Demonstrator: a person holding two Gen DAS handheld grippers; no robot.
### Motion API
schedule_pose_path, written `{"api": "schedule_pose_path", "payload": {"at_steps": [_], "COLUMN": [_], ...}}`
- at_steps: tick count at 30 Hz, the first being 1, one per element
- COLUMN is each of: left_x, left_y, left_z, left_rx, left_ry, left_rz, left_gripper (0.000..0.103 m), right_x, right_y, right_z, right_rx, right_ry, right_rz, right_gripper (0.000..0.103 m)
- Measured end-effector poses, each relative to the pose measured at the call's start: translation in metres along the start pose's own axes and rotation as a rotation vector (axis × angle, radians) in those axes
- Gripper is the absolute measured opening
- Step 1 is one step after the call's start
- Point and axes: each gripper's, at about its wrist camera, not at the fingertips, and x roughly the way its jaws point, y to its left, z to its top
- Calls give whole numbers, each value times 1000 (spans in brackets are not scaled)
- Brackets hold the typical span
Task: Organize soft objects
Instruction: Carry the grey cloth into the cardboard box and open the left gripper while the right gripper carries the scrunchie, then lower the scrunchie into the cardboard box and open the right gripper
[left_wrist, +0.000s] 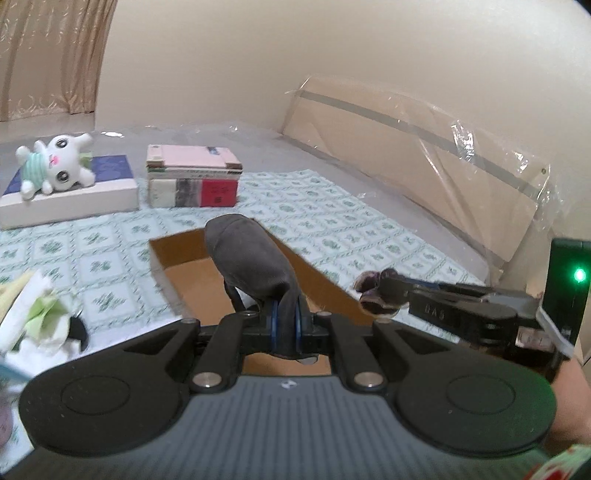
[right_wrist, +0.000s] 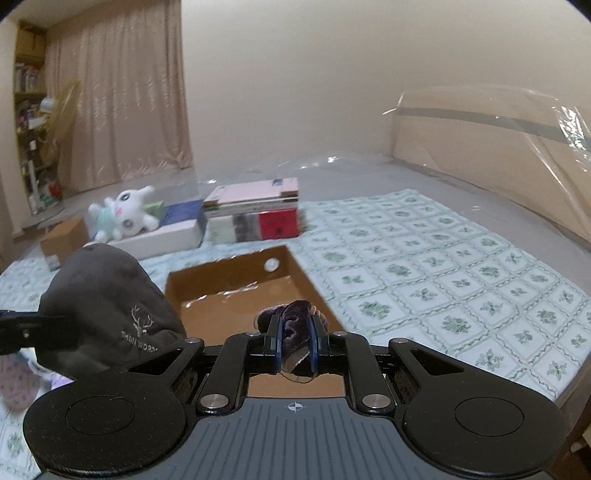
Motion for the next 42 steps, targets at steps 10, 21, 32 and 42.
{"api": "schedule_pose_path", "payload": {"at_steps": [10,21,32,42], "left_x": [62,42,-18,-84], "left_y": [-1,22,61,106], "left_z": [1,-25,-52,-77], "left_rx": [-14,-5,-64,-127], "left_ry": [33,52,20,10], "left_rz": [-51,49,186,342], "left_gripper": [18,39,48,48], "right_x": [30,45,42,8], "right_y": [-7,-4,8,56], "right_z": [-7,-18,-19,-24], "right_rx": [11,25,30,38], "right_ry": [54,88,27,26], "right_rz": [-14,14,62,165], "right_gripper": [14,14,66,66]}}
